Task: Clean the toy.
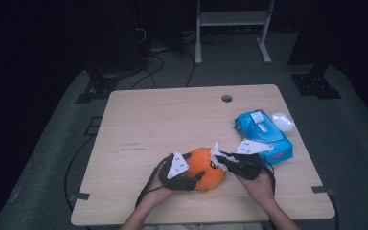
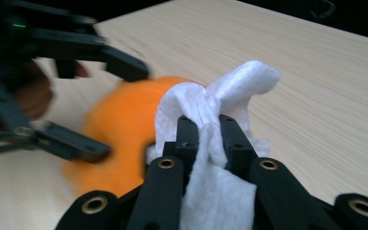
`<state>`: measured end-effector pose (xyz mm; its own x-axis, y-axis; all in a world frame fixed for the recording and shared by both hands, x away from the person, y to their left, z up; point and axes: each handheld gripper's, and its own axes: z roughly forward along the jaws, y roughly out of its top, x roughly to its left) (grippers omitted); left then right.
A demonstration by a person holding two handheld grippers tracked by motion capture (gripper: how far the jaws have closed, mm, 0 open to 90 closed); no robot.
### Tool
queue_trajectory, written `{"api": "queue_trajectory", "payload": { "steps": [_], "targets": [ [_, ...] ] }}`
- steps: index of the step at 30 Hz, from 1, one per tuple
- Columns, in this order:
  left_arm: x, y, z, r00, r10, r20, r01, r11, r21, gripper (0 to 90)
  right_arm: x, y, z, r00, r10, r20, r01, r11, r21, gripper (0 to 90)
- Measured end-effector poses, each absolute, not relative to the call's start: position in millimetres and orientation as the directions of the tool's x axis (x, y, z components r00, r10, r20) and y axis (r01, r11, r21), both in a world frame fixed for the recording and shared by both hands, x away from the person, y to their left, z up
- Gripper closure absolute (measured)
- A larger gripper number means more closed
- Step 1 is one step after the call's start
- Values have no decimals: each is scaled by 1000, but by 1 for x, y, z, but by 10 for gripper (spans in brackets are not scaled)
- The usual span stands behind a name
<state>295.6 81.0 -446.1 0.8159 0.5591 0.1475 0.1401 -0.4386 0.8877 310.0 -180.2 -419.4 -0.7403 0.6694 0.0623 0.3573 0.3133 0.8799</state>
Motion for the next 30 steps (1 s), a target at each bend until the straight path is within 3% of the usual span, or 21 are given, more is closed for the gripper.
{"api": "queue_trajectory", "payload": {
  "steps": [6, 11, 16, 22, 25, 30],
  "targets": [
    [297, 88, -450, 812, 568, 132, 168, -445, 880, 247, 308, -185, -420, -735, 661, 153, 400, 240, 884, 799],
    [301, 96, -452, 811, 579, 83, 208, -417, 885, 248, 303, -176, -415, -756, 645, 106, 363, 280, 889, 799],
    [300, 95, -452, 808, 583, 82, 210, -415, 885, 247, 316, -194, -427, -699, 698, 158, 438, 243, 866, 798],
    [302, 97, -453, 808, 585, 72, 218, -410, 886, 247, 306, -178, -418, -743, 655, 135, 383, 252, 889, 798],
    [300, 95, -453, 806, 586, 78, 213, -412, 886, 247, 313, -185, -426, -726, 651, 222, 440, 191, 877, 798],
    [298, 89, -453, 802, 590, 93, 197, -409, 891, 247, 318, -187, -430, -692, 679, 245, 471, 168, 866, 798]
  ]
}}
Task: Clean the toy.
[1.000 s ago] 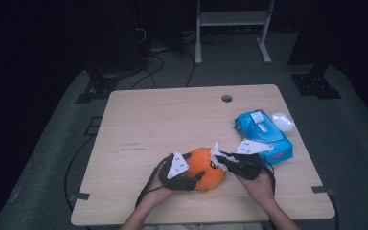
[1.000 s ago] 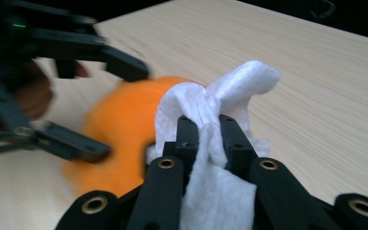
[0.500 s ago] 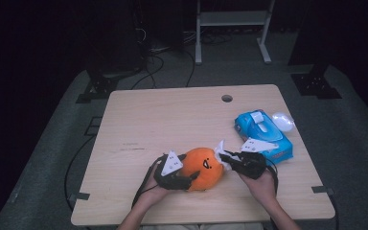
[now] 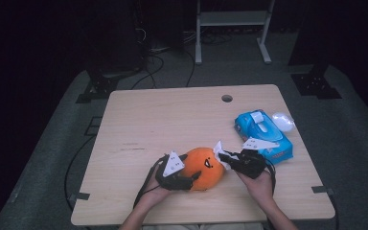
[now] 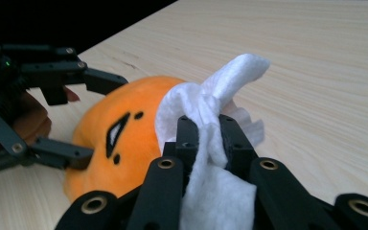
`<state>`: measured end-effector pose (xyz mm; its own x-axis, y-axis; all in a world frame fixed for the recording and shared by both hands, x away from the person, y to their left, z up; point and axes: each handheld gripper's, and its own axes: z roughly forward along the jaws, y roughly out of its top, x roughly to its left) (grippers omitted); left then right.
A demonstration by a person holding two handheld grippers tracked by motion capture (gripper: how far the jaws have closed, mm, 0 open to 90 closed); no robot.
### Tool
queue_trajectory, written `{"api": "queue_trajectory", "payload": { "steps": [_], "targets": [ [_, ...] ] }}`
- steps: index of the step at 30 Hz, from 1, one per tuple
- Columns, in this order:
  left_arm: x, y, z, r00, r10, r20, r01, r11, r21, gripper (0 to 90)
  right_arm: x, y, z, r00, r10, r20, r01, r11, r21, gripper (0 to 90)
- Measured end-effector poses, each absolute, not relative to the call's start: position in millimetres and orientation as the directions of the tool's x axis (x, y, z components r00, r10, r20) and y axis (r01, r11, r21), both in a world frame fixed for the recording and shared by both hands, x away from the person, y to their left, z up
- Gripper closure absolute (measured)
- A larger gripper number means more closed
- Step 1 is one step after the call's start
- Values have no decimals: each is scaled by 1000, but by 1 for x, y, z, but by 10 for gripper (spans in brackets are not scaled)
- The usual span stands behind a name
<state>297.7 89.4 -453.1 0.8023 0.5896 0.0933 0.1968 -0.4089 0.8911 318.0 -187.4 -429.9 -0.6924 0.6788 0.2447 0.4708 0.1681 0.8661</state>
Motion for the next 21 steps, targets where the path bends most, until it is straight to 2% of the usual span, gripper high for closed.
{"api": "queue_trajectory", "payload": {
  "steps": [4, 9, 16, 21],
  "targets": [
    [299, 92, -455, 802, 591, 79, 204, -396, 895, 247, 318, -179, -425, -714, 667, 213, 438, 189, 879, 797],
    [296, 85, -454, 806, 584, 94, 187, -402, 896, 247, 325, -189, -432, -677, 691, 253, 483, 158, 861, 795],
    [287, 80, -451, 813, 571, 116, 167, -418, 893, 245, 313, -171, -419, -726, 669, 162, 397, 215, 892, 794],
    [295, 87, -439, 826, 560, 64, 196, -392, 899, 145, 310, -175, -421, -768, 623, 149, 379, 254, 890, 796]
  ]
}}
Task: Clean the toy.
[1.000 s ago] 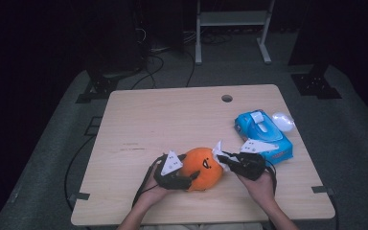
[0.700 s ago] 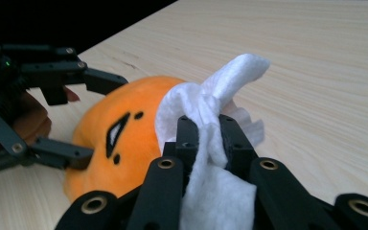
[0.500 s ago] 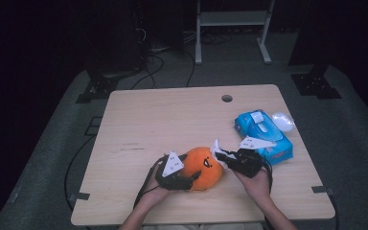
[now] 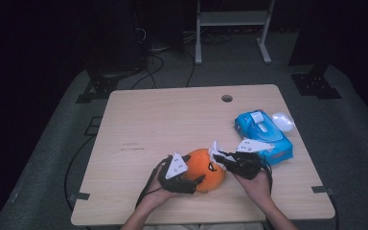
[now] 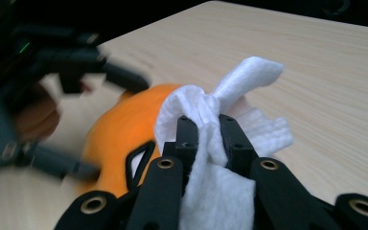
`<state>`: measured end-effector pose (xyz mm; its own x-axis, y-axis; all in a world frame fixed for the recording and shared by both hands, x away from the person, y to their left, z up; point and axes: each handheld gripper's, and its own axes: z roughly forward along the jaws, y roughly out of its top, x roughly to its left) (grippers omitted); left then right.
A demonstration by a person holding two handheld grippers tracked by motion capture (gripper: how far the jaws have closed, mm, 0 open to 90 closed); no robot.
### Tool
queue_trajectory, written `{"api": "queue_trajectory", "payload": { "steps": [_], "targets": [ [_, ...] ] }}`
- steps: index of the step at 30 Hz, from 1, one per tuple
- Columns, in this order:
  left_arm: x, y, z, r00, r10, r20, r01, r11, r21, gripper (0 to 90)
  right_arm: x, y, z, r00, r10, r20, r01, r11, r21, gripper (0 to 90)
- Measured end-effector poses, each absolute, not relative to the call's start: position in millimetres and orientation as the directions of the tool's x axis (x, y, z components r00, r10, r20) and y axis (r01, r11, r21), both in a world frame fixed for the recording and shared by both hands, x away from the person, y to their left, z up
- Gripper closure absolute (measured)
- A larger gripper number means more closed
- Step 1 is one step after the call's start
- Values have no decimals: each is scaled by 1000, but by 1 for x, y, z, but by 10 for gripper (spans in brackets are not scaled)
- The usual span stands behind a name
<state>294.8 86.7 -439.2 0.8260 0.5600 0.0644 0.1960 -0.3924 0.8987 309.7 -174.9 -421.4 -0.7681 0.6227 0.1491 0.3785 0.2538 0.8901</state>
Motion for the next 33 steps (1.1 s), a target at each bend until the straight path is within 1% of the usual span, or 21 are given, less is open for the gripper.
{"api": "queue_trajectory", "payload": {
  "steps": [1, 3, 5, 7, 9, 11, 14, 16, 18, 20, 22, 24, 26, 28, 31, 32, 33],
  "targets": [
    [297, 89, -438, 820, 569, 56, 206, -385, 900, 83, 305, -175, -422, -803, 584, 122, 348, 293, 890, 797],
    [302, 94, -439, 822, 569, 29, 228, -375, 898, 70, 302, -175, -422, -815, 569, 108, 335, 311, 889, 797],
    [306, 96, -444, 822, 569, -21, 268, -353, 896, 44, 301, -175, -422, -832, 549, 83, 311, 336, 889, 797],
    [308, 95, -448, 820, 571, -39, 286, -349, 892, 58, 305, -177, -423, -824, 555, 113, 334, 316, 888, 796],
    [304, 90, -449, 813, 582, -24, 280, -356, 892, 159, 309, -176, -423, -803, 582, 130, 358, 297, 885, 796],
    [298, 85, -449, 807, 590, 16, 258, -378, 889, 178, 308, -172, -420, -791, 595, 142, 366, 274, 889, 796],
    [291, 79, -446, 808, 585, 68, 229, -418, 879, 179, 300, -158, -415, -823, 560, 98, 318, 310, 896, 796],
    [289, 78, -445, 808, 587, 58, 233, -409, 882, 179, 300, -155, -414, -827, 558, 76, 304, 328, 894, 797],
    [286, 76, -445, 815, 577, 57, 231, -413, 881, 179, 305, -162, -416, -808, 583, 87, 325, 318, 891, 796],
    [281, 72, -444, 825, 559, 84, 210, -441, 872, 178, 310, -171, -419, -786, 609, 103, 352, 305, 885, 796],
    [280, 72, -440, 836, 540, 101, 195, -464, 864, 172, 308, -173, -420, -792, 603, 96, 345, 312, 885, 795],
    [284, 80, -434, 843, 534, 63, 205, -428, 880, 136, 301, -171, -419, -821, 567, 65, 305, 340, 890, 790],
    [289, 88, -432, 842, 539, 26, 217, -382, 898, 105, 297, -170, -419, -864, 501, 55, 265, 360, 894, 790],
    [293, 91, -434, 841, 541, 10, 228, -372, 900, 78, 294, -171, -419, -882, 469, 45, 246, 378, 892, 790],
    [299, 87, -447, 849, 523, -73, 297, -360, 884, 71, 295, -173, -421, -890, 451, 67, 253, 367, 895, 790],
    [299, 86, -450, 848, 523, -81, 301, -351, 887, 92, 296, -174, -421, -888, 454, 67, 255, 367, 895, 789],
    [298, 85, -451, 845, 529, -75, 297, -349, 889, 242, 300, -174, -422, -873, 479, 85, 280, 353, 893, 789]
  ]
}}
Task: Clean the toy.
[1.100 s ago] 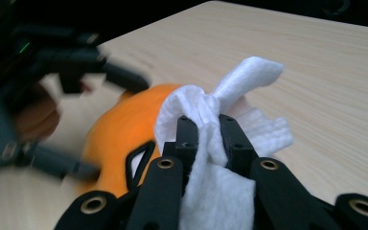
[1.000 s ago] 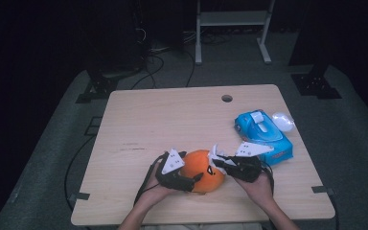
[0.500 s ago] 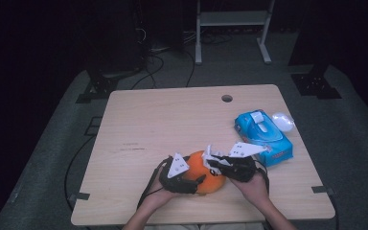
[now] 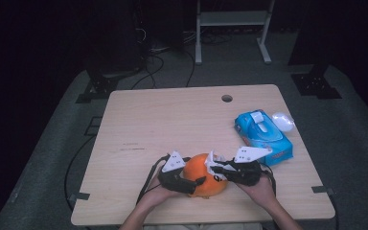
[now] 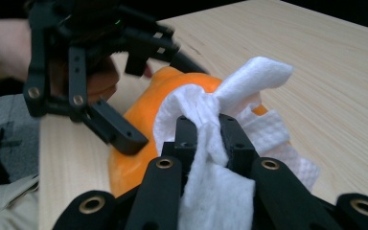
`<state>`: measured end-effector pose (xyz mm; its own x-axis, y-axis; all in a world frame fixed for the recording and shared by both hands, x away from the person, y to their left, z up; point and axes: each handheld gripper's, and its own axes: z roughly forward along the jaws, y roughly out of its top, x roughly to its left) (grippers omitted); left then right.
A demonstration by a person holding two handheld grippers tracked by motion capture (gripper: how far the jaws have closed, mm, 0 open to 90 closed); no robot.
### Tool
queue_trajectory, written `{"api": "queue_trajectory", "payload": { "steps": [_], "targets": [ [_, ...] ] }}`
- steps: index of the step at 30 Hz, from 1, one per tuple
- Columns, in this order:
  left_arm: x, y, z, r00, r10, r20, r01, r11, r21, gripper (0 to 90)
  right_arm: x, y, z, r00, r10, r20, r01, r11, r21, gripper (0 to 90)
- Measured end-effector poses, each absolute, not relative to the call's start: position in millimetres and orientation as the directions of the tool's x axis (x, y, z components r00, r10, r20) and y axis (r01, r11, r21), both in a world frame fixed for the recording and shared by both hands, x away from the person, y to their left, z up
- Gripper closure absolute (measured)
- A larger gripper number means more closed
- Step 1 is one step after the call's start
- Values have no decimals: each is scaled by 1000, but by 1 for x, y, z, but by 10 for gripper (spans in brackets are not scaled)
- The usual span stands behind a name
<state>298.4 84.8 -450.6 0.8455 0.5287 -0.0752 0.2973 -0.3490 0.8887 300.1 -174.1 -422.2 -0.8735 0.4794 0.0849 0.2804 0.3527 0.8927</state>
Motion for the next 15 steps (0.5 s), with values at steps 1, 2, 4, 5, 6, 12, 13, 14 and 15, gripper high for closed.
{"api": "queue_trajectory", "payload": {
  "steps": [1, 2, 4, 5, 6, 12, 13, 14, 15],
  "targets": [
    [297, 84, -448, 840, 540, -48, 282, -361, 889, 242, 300, -174, -422, -873, 479, 85, 280, 353, 893, 789],
    [295, 83, -445, 832, 555, 0, 249, -374, 893, 360, 305, -176, -420, -856, 505, 107, 304, 326, 895, 789],
    [291, 79, -440, 809, 582, 84, 181, -382, 906, 379, 306, -176, -418, -848, 518, 116, 313, 312, 897, 788],
    [289, 77, -439, 791, 597, 132, 143, -390, 909, 384, 307, -175, -416, -843, 525, 114, 309, 299, 903, 787],
    [287, 75, -437, 772, 610, 177, 106, -399, 911, 384, 307, -174, -414, -842, 528, 113, 305, 292, 906, 786],
    [286, 76, -441, 766, 612, 196, 100, -414, 905, 364, 319, -182, -425, -783, 600, 164, 375, 245, 894, 792],
    [284, 76, -441, 768, 608, 199, 100, -421, 901, 354, 325, -191, -432, -749, 639, 177, 410, 237, 881, 791],
    [283, 76, -441, 773, 603, 198, 100, -424, 900, 354, 325, -191, -432, -749, 639, 177, 410, 237, 881, 791],
    [281, 76, -442, 778, 598, 193, 100, -422, 901, 348, 326, -194, -433, -734, 651, 192, 427, 223, 876, 790]
  ]
}}
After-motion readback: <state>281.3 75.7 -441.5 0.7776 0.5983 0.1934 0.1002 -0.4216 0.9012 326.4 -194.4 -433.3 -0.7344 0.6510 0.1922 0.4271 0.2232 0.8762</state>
